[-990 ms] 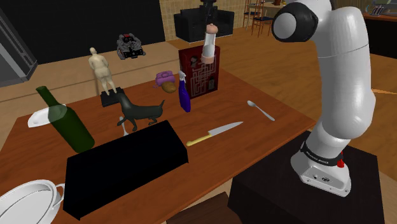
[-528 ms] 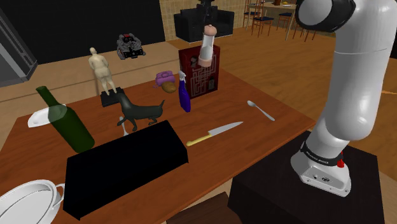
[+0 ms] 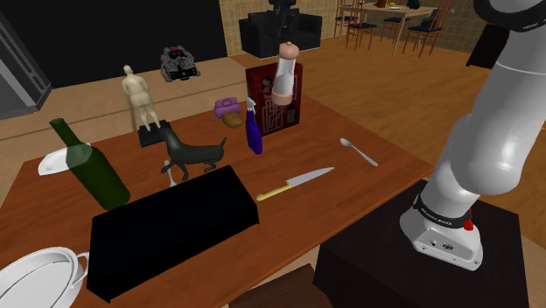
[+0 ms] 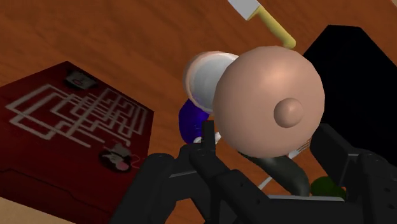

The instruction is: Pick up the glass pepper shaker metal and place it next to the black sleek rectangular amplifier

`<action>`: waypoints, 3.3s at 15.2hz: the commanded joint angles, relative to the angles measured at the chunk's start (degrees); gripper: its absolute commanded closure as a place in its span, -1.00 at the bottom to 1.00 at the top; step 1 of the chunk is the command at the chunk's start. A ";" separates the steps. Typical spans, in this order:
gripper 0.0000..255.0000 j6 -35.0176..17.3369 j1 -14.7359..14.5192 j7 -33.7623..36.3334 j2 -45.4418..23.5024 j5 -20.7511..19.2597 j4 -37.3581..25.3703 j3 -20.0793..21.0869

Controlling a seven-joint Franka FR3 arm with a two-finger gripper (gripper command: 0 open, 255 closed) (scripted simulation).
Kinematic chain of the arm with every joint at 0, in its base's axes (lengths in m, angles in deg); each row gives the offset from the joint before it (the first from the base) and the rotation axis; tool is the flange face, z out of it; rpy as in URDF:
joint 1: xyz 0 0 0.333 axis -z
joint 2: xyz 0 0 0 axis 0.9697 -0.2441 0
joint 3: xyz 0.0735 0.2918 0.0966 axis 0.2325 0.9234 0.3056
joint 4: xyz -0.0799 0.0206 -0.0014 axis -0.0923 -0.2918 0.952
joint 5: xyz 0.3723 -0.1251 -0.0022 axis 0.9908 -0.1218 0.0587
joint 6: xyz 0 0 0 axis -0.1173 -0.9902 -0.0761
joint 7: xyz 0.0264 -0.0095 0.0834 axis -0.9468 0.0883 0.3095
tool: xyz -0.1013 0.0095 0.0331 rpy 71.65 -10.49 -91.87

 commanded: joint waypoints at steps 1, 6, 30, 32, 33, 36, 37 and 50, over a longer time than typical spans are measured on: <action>1.00 -0.95 -1.33 2.52 2.12 -0.19 2.69 1.24; 1.00 -3.00 -4.46 8.94 7.31 -0.23 8.96 4.76; 1.00 -10.64 -16.09 37.19 13.18 2.15 17.92 22.49; 1.00 -12.20 -16.12 36.93 13.57 2.28 19.88 22.51; 1.00 -12.97 -16.14 36.80 13.75 2.35 20.83 22.53; 1.00 -15.28 -16.20 36.43 14.19 2.53 23.59 22.58; 1.00 -16.04 -16.22 36.31 14.31 2.59 24.48 22.61; 1.00 -25.94 -16.52 34.96 14.67 3.26 34.80 23.08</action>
